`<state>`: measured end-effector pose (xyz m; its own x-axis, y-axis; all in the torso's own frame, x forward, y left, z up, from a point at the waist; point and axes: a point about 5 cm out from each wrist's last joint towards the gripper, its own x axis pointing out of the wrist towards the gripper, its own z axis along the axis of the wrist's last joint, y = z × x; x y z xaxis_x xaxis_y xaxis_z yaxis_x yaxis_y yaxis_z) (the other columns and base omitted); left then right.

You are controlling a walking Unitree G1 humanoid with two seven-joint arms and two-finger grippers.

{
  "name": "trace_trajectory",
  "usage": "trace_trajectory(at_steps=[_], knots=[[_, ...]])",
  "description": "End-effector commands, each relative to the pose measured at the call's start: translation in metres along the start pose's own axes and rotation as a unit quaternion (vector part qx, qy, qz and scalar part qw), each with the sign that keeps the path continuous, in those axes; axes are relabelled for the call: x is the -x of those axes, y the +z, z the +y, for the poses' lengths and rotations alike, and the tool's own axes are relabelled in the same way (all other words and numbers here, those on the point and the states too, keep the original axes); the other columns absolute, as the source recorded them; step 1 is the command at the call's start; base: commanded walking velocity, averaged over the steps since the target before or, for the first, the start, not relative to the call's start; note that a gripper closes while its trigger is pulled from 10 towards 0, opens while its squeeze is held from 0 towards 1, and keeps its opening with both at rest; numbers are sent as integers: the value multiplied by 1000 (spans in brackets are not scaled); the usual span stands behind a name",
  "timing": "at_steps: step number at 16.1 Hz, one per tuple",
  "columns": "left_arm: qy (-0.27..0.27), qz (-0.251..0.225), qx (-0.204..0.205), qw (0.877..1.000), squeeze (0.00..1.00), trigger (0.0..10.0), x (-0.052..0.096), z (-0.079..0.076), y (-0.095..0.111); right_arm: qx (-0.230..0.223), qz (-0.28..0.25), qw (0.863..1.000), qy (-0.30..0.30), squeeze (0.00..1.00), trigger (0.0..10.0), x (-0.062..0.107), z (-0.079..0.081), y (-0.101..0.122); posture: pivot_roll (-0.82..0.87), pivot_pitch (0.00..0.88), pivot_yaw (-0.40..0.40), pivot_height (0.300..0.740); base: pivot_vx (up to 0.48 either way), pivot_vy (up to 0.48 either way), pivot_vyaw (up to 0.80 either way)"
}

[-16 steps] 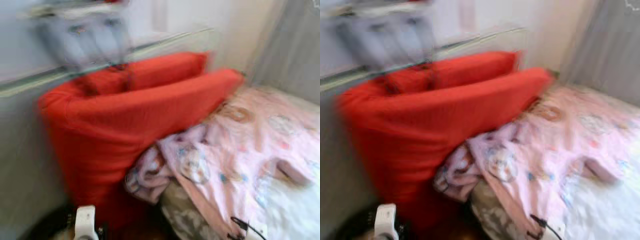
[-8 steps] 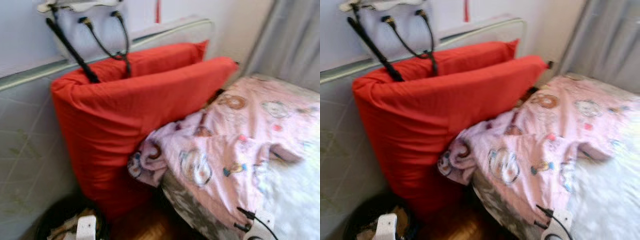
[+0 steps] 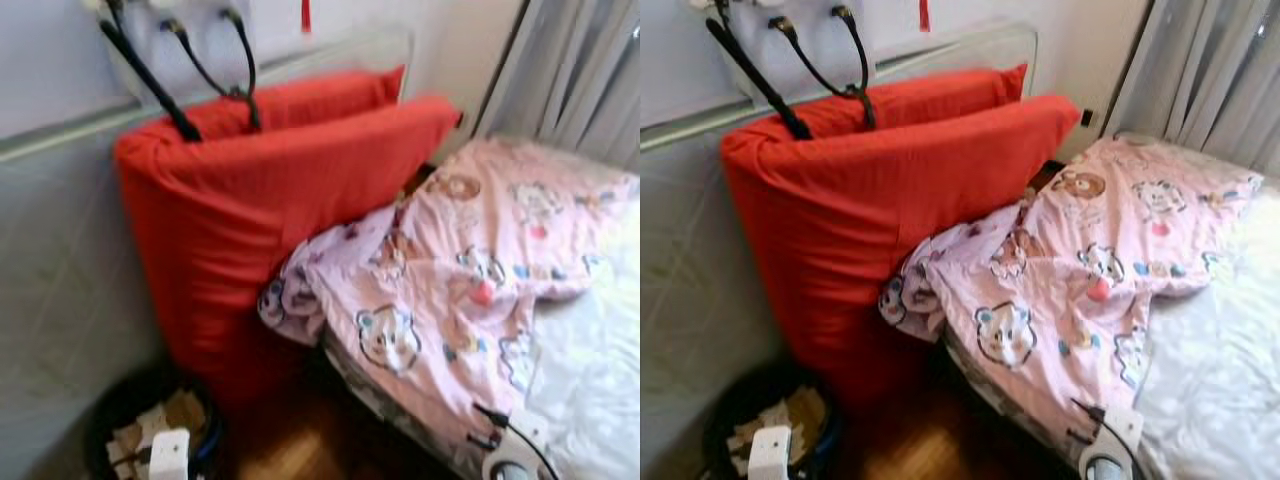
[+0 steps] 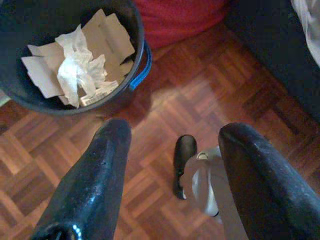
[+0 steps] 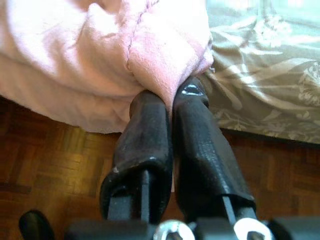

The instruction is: Clean up the room

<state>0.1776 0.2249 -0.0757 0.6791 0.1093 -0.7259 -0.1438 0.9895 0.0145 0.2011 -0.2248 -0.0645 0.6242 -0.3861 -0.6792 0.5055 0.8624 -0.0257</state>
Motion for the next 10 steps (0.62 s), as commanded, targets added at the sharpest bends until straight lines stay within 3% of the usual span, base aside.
trace_trajectory(at_steps=[1,10], knots=[[-4,11,2,1000,0,10000,1,-2,-5,-3,2,1000,-20,0,10000,0,-9,-3,37,0,-44,740,0,0,0],[0,16,-4,1000,0,10000,2,1,-7,-3,3,999,-37,0,10000,1,-12,-5,35,0,-39,740,0,0,0]])
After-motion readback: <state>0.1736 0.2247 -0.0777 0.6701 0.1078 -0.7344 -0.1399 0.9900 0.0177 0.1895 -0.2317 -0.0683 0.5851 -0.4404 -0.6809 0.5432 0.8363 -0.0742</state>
